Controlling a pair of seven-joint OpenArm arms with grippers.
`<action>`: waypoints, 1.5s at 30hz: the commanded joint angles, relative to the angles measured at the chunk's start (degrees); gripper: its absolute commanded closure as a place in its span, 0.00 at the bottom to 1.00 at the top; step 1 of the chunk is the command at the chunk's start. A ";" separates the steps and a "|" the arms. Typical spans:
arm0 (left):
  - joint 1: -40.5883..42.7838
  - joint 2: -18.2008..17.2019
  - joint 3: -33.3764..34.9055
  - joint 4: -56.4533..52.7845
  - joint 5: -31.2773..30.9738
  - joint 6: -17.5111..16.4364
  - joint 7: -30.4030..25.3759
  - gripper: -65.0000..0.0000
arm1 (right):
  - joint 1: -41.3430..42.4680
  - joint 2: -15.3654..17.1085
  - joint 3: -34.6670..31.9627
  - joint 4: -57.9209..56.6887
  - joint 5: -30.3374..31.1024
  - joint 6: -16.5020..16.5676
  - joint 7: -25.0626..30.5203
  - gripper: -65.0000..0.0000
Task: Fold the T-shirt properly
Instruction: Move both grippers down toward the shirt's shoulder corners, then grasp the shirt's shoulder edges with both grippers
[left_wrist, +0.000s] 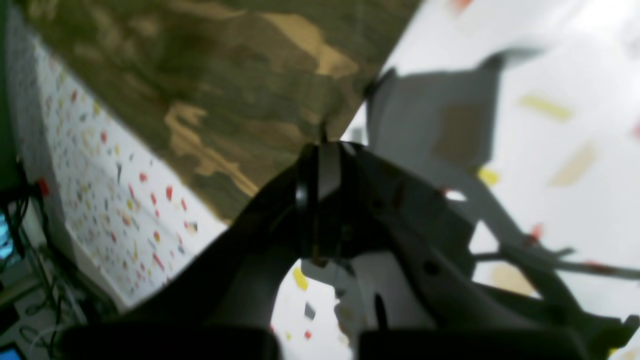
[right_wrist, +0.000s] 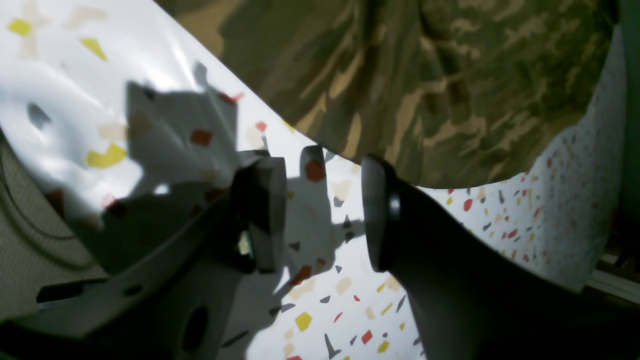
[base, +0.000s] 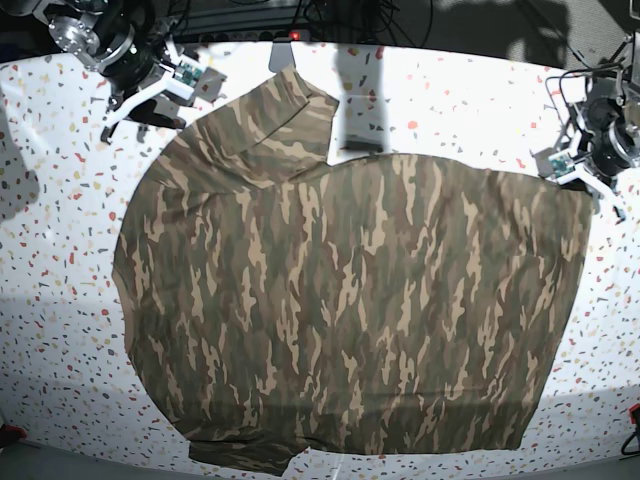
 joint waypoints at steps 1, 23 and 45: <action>-0.44 -1.03 -0.33 1.36 -0.28 0.22 -0.39 1.00 | 0.31 0.81 0.26 0.33 0.09 0.09 1.16 0.61; -0.44 -1.05 -0.33 1.73 -2.84 0.22 1.99 1.00 | 19.32 -4.13 -19.30 -10.32 -1.70 1.79 -2.82 0.61; -0.42 -1.09 -0.35 1.73 -10.29 0.22 8.09 1.00 | 21.27 -7.58 -18.75 -9.90 -3.93 -10.49 -8.13 1.00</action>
